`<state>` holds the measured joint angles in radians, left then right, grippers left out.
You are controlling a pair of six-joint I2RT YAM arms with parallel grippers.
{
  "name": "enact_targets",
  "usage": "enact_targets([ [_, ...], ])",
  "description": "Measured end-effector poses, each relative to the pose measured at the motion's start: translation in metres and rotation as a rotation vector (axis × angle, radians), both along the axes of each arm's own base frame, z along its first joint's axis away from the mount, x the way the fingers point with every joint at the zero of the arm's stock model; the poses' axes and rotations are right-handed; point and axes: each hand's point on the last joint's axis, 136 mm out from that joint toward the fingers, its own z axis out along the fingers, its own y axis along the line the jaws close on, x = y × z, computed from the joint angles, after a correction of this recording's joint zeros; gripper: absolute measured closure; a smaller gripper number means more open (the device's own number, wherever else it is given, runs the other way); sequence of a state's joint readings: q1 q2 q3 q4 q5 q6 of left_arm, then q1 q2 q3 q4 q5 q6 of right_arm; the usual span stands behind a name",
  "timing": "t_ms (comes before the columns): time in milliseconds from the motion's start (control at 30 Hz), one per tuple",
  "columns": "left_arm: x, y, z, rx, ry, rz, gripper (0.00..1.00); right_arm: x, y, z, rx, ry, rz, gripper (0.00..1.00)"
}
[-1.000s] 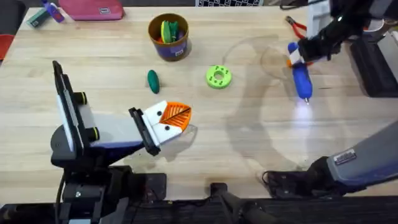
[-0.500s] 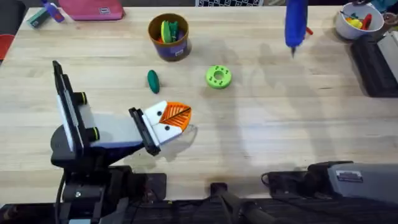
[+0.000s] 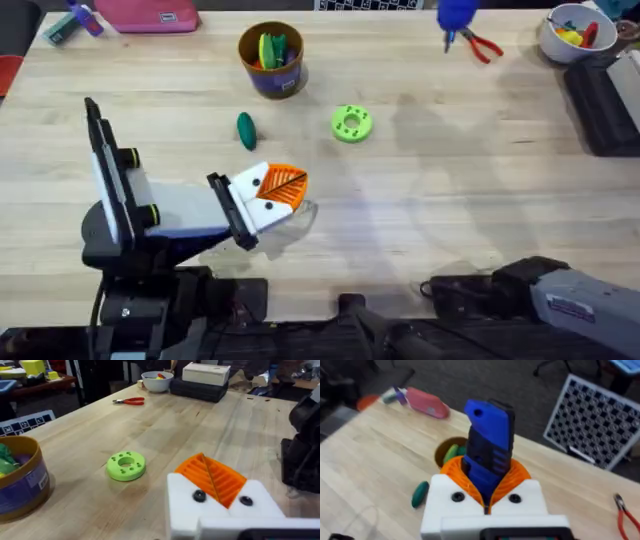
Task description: Pick up the gripper from the table and insert it into the empty holder that is missing its gripper. Then pick up a screw, insert it into the mounting hole, and use the screwdriver to tighten it. Finally, clean up the table by picking up the vegetable and placing it into the bucket.
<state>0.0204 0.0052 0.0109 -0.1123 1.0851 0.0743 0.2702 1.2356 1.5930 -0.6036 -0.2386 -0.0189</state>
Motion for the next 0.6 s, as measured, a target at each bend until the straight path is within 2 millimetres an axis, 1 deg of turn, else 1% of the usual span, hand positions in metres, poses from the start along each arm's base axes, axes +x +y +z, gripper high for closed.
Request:
enact_targets([
  [100, 0.0, 0.0, 0.0, 0.0, 0.0, 0.0, 0.992, -0.011, 0.011, 0.012, 0.055, -0.07, 0.03, 0.977],
  [200, 0.0, 0.0, 0.0, 0.0, 0.0, 0.0, 0.992, -0.02, 0.019, 0.016, 0.118, -0.136, 0.055, 0.977],
  [333, 0.0, 0.0, 0.0, 0.0, 0.0, 0.0, 0.992, -0.034, 0.032, 0.015, 0.219, -0.217, 0.12, 0.977],
  [467, 0.0, 0.0, 0.0, 0.0, 0.0, 0.0, 0.992, -0.05, 0.056, 0.014, 0.308, -0.294, 0.291, 0.977],
  [600, 0.0, 0.0, 0.0, 0.0, 0.0, 0.0, 0.992, -0.072, 0.087, 0.007, 0.343, -0.306, 0.545, 0.977],
])
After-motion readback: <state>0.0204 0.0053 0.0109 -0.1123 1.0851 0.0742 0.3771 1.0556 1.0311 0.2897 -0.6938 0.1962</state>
